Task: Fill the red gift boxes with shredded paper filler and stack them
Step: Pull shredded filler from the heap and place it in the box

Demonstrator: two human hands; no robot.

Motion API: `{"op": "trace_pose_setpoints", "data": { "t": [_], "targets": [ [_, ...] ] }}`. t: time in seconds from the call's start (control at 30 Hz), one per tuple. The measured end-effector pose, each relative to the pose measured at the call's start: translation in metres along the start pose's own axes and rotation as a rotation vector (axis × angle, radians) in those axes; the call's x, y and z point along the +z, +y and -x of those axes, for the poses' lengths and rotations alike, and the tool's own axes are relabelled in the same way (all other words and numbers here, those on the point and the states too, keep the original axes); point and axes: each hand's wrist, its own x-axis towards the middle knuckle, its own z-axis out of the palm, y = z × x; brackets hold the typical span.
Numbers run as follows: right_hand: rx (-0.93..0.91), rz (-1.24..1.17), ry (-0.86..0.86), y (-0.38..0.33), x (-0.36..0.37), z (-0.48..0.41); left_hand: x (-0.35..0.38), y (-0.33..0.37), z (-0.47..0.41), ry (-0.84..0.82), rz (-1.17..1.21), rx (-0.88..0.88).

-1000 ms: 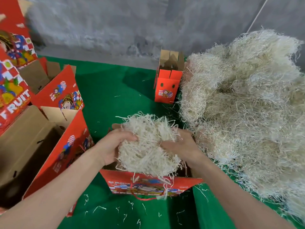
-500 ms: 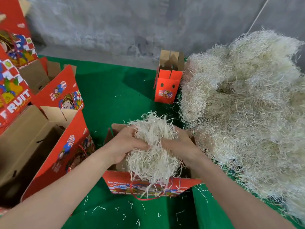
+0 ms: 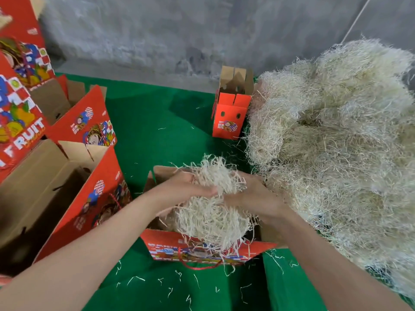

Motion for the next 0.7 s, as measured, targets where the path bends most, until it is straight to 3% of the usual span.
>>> {"op": "trace_pose_setpoints", "data": {
  "t": [0.07,0.17,0.27,0.33,0.43,0.47,0.57,0.63,0.7],
  "targets": [
    [0.014,-0.020,0.044,-0.001,-0.004,0.001,-0.005,0.002,-0.004,0.170,-0.084,0.023],
    [0.066,-0.071,0.208,0.011,-0.023,0.006,-0.031,-0.001,-0.003,0.386,0.006,-0.011],
    [0.129,-0.083,0.235,0.019,-0.026,0.005,-0.043,-0.010,0.001,0.267,0.064,-0.035],
    [0.157,-0.168,0.221,0.016,-0.020,0.002,-0.041,-0.012,0.005,0.044,0.097,-0.006],
    [0.139,-0.217,0.126,0.006,-0.008,-0.004,-0.025,-0.005,0.007,-0.213,-0.075,0.073],
    [0.141,-0.221,0.070,0.004,-0.005,-0.003,-0.015,-0.003,0.006,-0.230,-0.129,0.089],
    [0.103,-0.312,-0.139,-0.005,-0.009,0.005,-0.002,-0.005,-0.009,-0.011,-0.142,0.185],
    [0.059,-0.304,-0.239,-0.005,-0.018,0.011,-0.009,-0.008,-0.009,0.175,-0.054,0.126],
    [0.018,-0.216,-0.298,-0.002,-0.020,0.014,-0.019,-0.020,-0.014,0.171,0.010,0.050]
  ]
}}
